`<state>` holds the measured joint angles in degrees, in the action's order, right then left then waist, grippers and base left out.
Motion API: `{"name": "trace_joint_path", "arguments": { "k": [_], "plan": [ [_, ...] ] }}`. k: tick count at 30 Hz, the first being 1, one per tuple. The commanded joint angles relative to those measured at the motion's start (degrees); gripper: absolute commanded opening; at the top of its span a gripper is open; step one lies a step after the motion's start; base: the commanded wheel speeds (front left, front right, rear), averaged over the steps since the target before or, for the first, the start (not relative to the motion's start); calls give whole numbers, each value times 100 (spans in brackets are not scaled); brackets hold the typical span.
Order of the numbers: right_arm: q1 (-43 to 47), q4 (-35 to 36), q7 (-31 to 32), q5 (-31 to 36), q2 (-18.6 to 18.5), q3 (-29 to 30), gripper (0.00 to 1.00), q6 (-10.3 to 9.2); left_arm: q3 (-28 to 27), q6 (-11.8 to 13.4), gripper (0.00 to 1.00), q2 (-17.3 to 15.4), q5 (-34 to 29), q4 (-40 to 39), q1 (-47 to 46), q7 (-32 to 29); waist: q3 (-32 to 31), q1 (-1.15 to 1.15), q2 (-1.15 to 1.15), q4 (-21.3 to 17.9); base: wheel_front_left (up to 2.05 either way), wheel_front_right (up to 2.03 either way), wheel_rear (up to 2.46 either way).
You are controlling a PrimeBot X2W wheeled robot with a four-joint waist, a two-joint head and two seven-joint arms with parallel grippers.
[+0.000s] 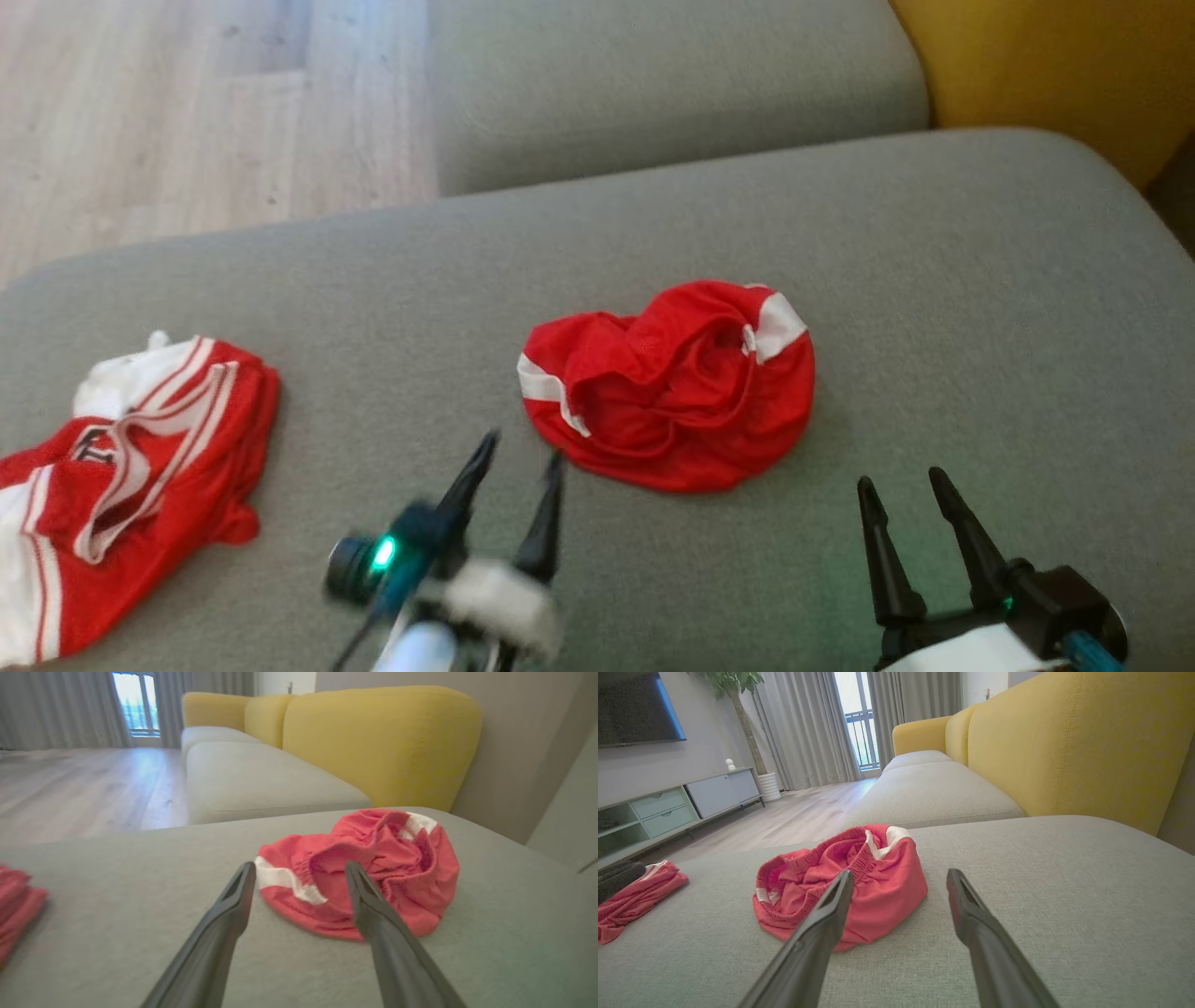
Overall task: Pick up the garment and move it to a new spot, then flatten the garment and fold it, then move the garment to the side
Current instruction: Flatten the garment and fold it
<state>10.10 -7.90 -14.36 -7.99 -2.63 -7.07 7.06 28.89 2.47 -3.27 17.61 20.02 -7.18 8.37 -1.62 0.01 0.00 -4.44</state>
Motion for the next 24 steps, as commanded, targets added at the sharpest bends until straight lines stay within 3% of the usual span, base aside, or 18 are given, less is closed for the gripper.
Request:
{"name": "trace_joint_path", "arguments": {
  "k": [1, 6, 7, 11, 14, 18, 24],
  "plan": [
    [-324, 210, -63, 33, -25, -161, 100, 43, 68, -13, 100, 39, 329, -158, -579, -251, 217, -1, 0, -176, 0, 0, 0],
    [-541, 238, -63, 52, -25, -272, 100, 43, 971, 143, 100, 39, 1658, -225, -1675, -1278, 669, -1, 0, -430, 0, 0, 0],
    [-541, 238, -63, 52, -25, -272, 100, 43, 971, 143, 100, 39, 1658, -225, -1675, -1278, 669, -1, 0, -430, 0, 0, 0],
    [-753, 261, -63, 48, -25, -314, 100, 43, 1550, 384, 100, 39, 2732, -208, -2404, -1730, 991, -1, 0, -625, 0, 0, 0],
    [-881, 277, -63, 37, -25, -326, 100, 43, 1849, 601, 100, 39, 3349, 13, -2869, -1847, 1190, -1, 0, -759, 0, 0, 0],
    [-976, 276, -63, 12, -25, -328, 100, 43, 2197, 696, 100, 39, 4038, 324, -3358, -1904, 1366, -1, 0, -899, 0, 0, 0],
    [-1049, 263, -63, -43, -25, -401, 100, 43, 2706, 827, 100, 39, 4526, 789, -3938, -1695, 1521, -1, 0, -1048, 0, 0, 0]
  ]
}}
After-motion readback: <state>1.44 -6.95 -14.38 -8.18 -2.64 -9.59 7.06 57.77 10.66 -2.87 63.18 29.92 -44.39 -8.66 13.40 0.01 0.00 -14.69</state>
